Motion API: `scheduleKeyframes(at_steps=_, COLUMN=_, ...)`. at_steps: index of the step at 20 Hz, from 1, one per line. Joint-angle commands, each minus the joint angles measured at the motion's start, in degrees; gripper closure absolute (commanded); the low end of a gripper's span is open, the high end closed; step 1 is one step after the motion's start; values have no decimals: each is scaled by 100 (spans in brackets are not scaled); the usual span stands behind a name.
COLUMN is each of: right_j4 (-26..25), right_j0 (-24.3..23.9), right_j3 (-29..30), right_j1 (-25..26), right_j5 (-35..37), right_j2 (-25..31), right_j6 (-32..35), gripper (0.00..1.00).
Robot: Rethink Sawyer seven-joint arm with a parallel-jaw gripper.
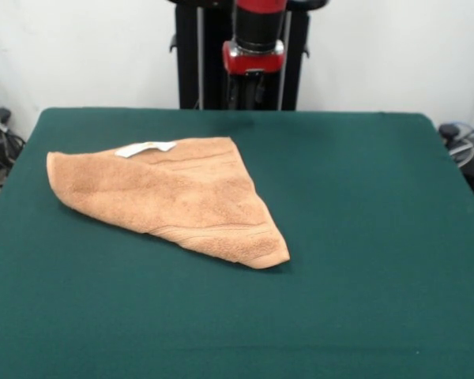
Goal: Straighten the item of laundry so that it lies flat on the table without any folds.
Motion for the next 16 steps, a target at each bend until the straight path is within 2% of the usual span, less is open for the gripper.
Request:
scheduleKeyframes(at_steps=1, right_j4=-108, right_j0=-231, right_j3=-1054, right_j1=577, right_j5=332, right_j2=833, right_j6=775, gripper=0)
scheduleKeyframes(at_steps=16, right_j4=-70, right_j0=-166, right_j3=-1417, right_j1=549, right_j5=682, right_j2=895, right_j6=627, gripper=0)
